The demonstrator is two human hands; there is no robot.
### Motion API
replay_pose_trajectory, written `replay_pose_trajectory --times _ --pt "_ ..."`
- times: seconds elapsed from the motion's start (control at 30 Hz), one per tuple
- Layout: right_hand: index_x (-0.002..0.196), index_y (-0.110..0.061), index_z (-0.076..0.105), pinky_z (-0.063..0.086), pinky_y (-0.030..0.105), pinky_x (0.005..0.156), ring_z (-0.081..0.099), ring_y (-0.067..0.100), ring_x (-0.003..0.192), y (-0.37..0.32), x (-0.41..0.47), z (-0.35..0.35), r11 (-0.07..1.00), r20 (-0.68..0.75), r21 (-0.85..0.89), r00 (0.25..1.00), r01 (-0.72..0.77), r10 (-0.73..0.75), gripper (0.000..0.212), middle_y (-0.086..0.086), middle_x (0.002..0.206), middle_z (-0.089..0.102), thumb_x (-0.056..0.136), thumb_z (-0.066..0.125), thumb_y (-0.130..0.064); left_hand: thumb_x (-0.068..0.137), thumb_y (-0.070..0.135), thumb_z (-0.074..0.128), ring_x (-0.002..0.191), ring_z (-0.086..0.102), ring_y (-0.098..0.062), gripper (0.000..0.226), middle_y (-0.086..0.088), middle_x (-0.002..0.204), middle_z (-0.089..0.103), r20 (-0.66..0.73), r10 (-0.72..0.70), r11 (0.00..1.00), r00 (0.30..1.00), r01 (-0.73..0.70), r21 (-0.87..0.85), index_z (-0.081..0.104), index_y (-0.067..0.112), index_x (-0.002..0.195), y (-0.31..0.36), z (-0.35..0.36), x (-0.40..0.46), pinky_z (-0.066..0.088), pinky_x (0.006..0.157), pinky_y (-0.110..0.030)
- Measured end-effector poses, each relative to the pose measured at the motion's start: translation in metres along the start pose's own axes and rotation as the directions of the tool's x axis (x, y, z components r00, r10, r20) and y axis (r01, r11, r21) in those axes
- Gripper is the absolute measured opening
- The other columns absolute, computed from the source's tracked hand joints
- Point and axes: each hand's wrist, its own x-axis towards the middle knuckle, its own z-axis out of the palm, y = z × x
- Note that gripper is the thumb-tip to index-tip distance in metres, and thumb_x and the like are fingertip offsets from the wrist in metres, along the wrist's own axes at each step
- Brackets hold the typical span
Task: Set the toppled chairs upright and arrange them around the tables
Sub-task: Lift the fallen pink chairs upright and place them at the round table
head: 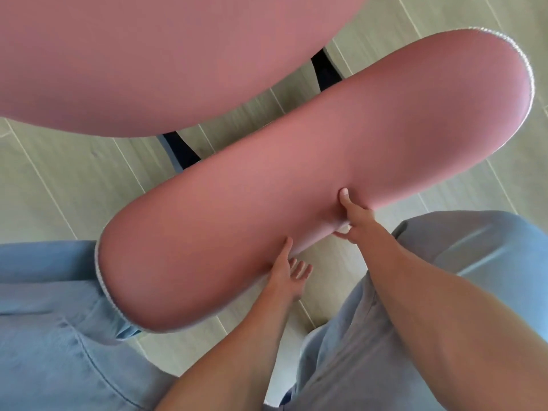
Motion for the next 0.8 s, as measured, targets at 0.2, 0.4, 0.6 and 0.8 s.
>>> replay_pose_trajectory --times 0.2,0.4,0.6,0.8 --pt "0.141 -0.016 0.044 0.05 0.047 0.083 0.044 0.027 0.135 0.002 -0.002 0.004 0.996 -0.028 0.087 1.0 0.013 -0.011 0.083 0.001 0.148 0.047 0.074 0.086 -0.042 0.081 0.015 0.081 0.126 0.049 -0.019 0.053 -0.005 0.123 0.051 -0.001 0.103 0.964 0.995 -0.1 -0.247 0.057 0.005 0.127 -0.001 -0.006 0.002 0.044 0.109 -0.036" --pt "0.137 -0.014 0.049 0.047 0.053 0.101 0.045 0.023 0.129 0.007 -0.003 0.0 0.989 0.021 0.101 0.993 0.111 -0.113 0.072 -0.001 0.142 0.049 0.078 0.085 -0.034 0.086 0.009 0.074 0.114 0.051 -0.019 0.019 -0.006 0.101 0.055 0.043 0.119 0.947 0.992 -0.1 -0.306 0.059 0.003 0.094 0.012 -0.008 -0.006 0.041 0.111 -0.035" --pt "0.127 -0.019 0.053 0.048 0.053 0.1 0.046 0.02 0.112 0.006 -0.02 0.012 0.978 0.003 0.067 0.98 0.197 -0.198 0.065 -0.005 0.122 0.052 0.075 0.085 -0.042 0.085 0.011 0.076 0.113 0.051 -0.022 0.028 -0.009 0.096 0.053 0.02 0.139 0.94 0.99 -0.125 -0.318 0.057 0.002 0.103 0.026 -0.01 -0.026 0.043 0.112 -0.039" --pt "0.114 -0.019 0.052 0.049 0.05 0.102 0.051 0.023 0.105 -0.011 -0.054 0.009 0.958 -0.073 0.035 0.957 0.286 -0.283 0.064 -0.004 0.114 0.055 0.071 0.085 -0.053 0.08 0.013 0.081 0.111 0.052 -0.023 0.045 -0.008 0.099 0.054 0.067 0.148 0.95 0.987 -0.123 -0.286 0.056 0.005 0.116 0.028 -0.005 -0.065 0.046 0.109 -0.04"
